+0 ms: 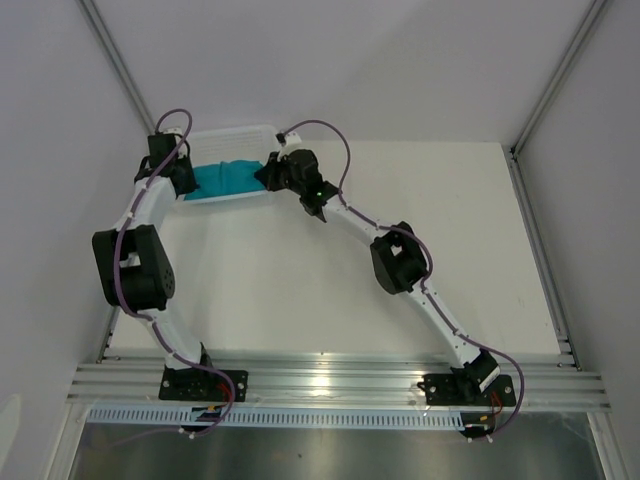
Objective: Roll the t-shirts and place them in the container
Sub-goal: Place the rolled tshirt into the container
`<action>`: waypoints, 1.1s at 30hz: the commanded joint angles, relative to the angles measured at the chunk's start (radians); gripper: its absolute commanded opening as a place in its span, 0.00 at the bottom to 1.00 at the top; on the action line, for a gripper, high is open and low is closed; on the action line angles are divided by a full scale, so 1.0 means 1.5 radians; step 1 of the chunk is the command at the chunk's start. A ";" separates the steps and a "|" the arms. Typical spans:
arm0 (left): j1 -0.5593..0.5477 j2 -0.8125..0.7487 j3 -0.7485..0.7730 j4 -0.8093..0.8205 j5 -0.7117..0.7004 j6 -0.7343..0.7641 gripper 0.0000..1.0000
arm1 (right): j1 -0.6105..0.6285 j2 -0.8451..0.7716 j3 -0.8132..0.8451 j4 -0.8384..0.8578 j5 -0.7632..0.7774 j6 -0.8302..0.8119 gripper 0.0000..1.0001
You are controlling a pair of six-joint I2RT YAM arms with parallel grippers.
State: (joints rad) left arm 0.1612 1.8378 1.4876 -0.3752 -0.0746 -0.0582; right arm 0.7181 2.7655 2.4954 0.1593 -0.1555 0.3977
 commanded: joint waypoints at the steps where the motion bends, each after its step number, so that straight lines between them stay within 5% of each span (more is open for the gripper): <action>1: 0.010 -0.057 -0.025 0.006 0.000 0.020 0.01 | 0.003 -0.075 -0.055 -0.070 -0.009 -0.015 0.00; 16: 0.032 -0.192 -0.175 -0.013 0.065 0.037 0.01 | 0.024 -0.240 -0.242 -0.167 -0.054 0.011 0.00; 24: 0.038 -0.102 -0.108 -0.049 0.058 0.064 0.01 | 0.033 -0.147 -0.061 -0.287 -0.001 0.010 0.00; 33: 0.038 0.003 -0.001 -0.086 0.008 0.069 0.00 | 0.037 -0.051 0.001 -0.259 0.077 0.031 0.00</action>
State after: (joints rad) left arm 0.2066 1.8160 1.4158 -0.4831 -0.0219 0.0200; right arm 0.7723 2.6324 2.4382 -0.2195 -0.0929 0.4240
